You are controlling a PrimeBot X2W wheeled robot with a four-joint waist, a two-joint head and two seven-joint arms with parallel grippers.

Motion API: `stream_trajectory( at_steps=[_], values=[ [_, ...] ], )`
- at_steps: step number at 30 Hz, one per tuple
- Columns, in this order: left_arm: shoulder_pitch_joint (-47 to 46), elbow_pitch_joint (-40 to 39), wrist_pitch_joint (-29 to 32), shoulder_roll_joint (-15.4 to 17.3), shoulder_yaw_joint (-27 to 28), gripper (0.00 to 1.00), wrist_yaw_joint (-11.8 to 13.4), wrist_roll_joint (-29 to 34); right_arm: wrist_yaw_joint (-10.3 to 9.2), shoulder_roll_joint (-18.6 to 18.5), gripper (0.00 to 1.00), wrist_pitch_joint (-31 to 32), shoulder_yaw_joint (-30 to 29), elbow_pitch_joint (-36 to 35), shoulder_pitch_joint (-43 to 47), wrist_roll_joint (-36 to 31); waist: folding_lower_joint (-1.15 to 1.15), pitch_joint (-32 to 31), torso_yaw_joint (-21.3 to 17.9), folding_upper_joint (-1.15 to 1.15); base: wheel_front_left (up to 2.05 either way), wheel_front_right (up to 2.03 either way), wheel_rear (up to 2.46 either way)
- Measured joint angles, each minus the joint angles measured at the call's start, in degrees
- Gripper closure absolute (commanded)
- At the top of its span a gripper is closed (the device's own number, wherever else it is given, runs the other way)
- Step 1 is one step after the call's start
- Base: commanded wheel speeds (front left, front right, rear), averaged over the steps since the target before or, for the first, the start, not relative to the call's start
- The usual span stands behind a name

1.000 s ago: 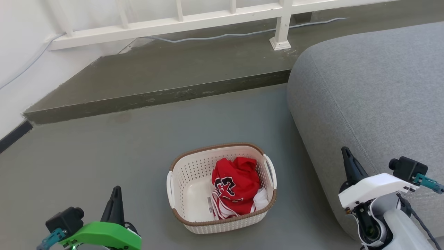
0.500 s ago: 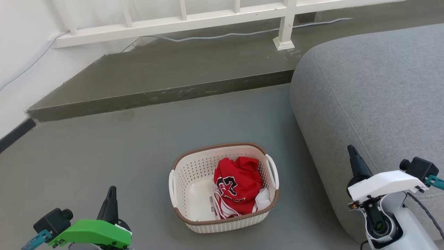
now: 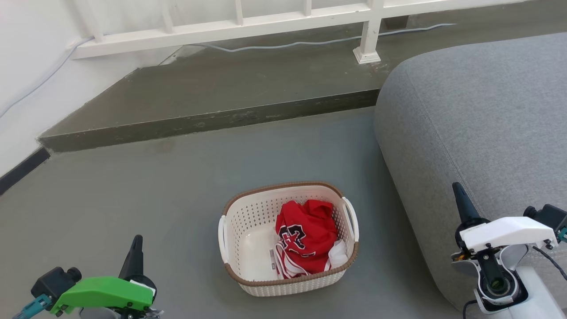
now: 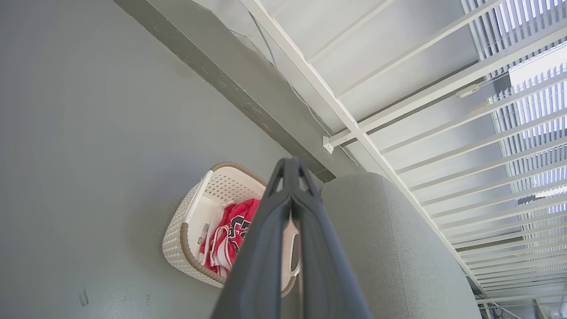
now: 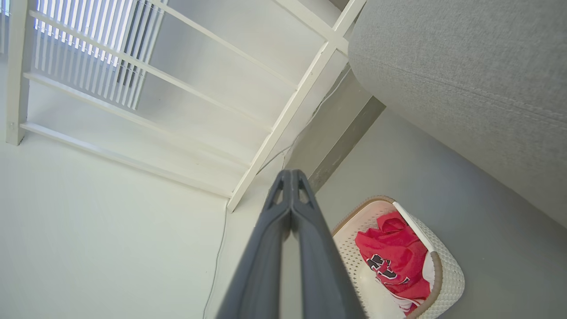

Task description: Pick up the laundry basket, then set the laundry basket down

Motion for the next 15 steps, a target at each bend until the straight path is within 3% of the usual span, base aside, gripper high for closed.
stream_trajectory(
  at_steps=[15],
  values=[
    [-1.1, 0.9, 2.5, 0.1, 2.2, 1.0, -2.0, -10.1, 1.63, 1.1, 1.0, 2.7, -4.0, -0.2, 0.0, 9.3, 0.01, 0.1, 0.7, 0.0, 0.0, 0.0, 0.0]
  ],
)
